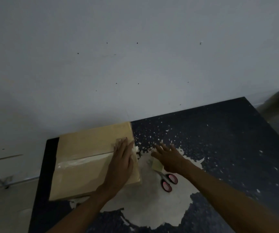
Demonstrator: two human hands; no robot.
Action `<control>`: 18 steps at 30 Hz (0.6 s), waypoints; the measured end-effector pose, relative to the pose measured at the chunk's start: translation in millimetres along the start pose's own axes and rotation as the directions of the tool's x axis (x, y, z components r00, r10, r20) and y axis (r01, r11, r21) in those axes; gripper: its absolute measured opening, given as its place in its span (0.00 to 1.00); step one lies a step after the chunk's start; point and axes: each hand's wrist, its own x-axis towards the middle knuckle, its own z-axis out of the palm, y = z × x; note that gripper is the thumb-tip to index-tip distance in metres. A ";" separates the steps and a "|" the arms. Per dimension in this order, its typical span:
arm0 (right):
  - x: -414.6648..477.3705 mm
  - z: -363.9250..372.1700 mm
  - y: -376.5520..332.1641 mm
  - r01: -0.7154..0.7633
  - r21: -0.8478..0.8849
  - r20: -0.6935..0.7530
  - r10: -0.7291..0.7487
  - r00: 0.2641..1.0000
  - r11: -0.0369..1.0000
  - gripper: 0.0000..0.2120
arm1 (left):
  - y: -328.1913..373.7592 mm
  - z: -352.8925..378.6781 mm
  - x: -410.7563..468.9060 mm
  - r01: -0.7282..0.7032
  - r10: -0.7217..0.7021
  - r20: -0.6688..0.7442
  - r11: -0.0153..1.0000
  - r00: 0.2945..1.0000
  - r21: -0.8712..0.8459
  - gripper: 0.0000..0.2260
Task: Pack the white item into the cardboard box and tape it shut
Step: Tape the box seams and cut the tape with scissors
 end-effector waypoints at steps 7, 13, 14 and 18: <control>-19.1 -20.7 34.1 -0.062 0.425 -0.071 0.102 0.992 0.903 0.28 | 75.2 -11.6 -27.9 0.083 0.023 0.202 0.862 0.979 -0.500 0.12; -44.8 -34.3 57.7 -0.067 0.561 -0.109 0.154 0.982 0.825 0.28 | 101.3 48.9 -14.2 0.690 -0.379 0.677 0.673 0.631 -0.266 0.26; -47.9 -33.6 60.7 -0.069 0.579 -0.118 0.167 0.979 0.812 0.28 | 102.5 61.1 -8.7 0.698 -0.401 0.642 0.647 0.653 -0.306 0.34; -58.7 -25.5 67.3 -0.102 0.630 -0.136 0.239 0.961 0.770 0.29 | 103.2 94.8 15.1 0.668 -0.362 0.567 0.494 0.740 -0.557 0.37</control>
